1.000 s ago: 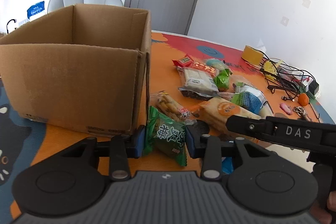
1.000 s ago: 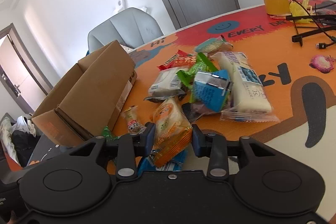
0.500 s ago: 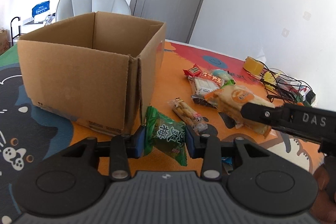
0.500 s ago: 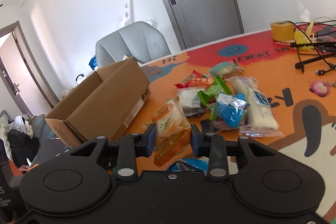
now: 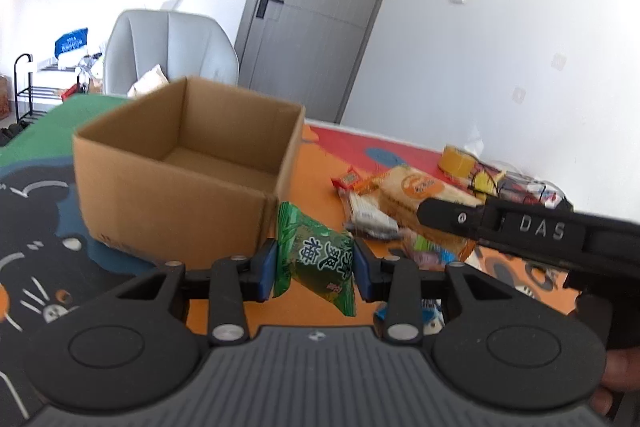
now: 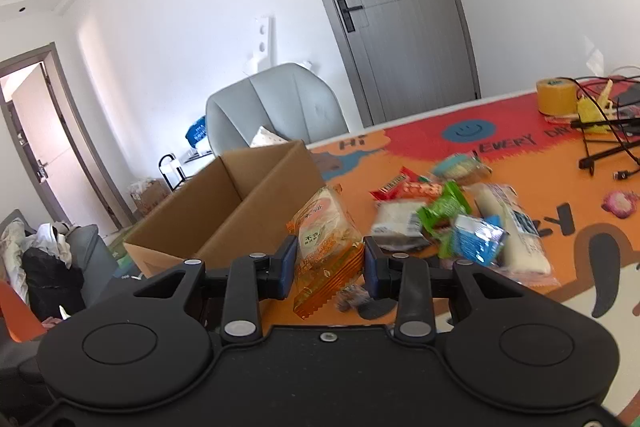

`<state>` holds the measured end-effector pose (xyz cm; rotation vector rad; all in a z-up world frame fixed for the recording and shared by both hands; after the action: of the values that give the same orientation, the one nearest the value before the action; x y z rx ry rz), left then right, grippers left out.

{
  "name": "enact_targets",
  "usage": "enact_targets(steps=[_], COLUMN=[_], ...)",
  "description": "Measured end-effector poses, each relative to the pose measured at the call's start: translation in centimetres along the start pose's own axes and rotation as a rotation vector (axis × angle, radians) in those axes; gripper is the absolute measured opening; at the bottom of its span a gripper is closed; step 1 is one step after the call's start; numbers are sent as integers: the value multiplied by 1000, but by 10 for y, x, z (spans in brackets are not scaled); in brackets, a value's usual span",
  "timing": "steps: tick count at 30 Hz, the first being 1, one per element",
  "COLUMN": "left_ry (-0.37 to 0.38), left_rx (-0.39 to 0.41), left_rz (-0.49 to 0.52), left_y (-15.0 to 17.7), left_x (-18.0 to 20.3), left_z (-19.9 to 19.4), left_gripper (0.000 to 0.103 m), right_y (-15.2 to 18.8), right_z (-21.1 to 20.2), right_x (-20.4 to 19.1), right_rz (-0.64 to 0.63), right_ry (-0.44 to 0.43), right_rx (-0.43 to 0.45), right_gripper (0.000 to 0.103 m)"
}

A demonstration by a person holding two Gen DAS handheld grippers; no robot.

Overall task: Organize snacks
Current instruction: 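Carry both snacks over the cardboard box and open both grippers to drop them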

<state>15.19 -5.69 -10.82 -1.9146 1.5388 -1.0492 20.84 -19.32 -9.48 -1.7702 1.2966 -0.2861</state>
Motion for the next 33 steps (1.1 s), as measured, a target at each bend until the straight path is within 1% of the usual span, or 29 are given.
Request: enact_targets(steps=[4, 12, 16, 24, 33], left_ry=[6, -51, -72, -90, -97], left_rx=[22, 97, 114, 125, 102], left_rz=[-4, -32, -48, -54, -68], left_y=[-12, -40, -52, -73, -94], left_x=[-6, -38, -52, -76, -100], left_z=[-10, -34, -38, -34, -8], left_gripper=[38, 38, 38, 38, 38], right_y=[-6, -15, -17, -22, -30], right_z=[1, 7, 14, 34, 63], right_x=[-14, -43, -56, -80, -92], right_rz=[-18, -53, -73, -98, -93], right_ry=[-17, -53, -56, -66, -55], right_rx=[15, 35, 31, 20, 8], right_gripper=[35, 35, 35, 35, 35])
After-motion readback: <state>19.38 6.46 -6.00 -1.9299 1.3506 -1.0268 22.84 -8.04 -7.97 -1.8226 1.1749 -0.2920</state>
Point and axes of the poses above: each gripper's, at about its wrist camera, not at the fingertips, and z roughly the way its jaws point, x to its right, y to its underside, the point moved 8 cm from there along z, roughly the way its jaws point, and after that the axes turned 10 degrees about -x, right-handed, at the moved point
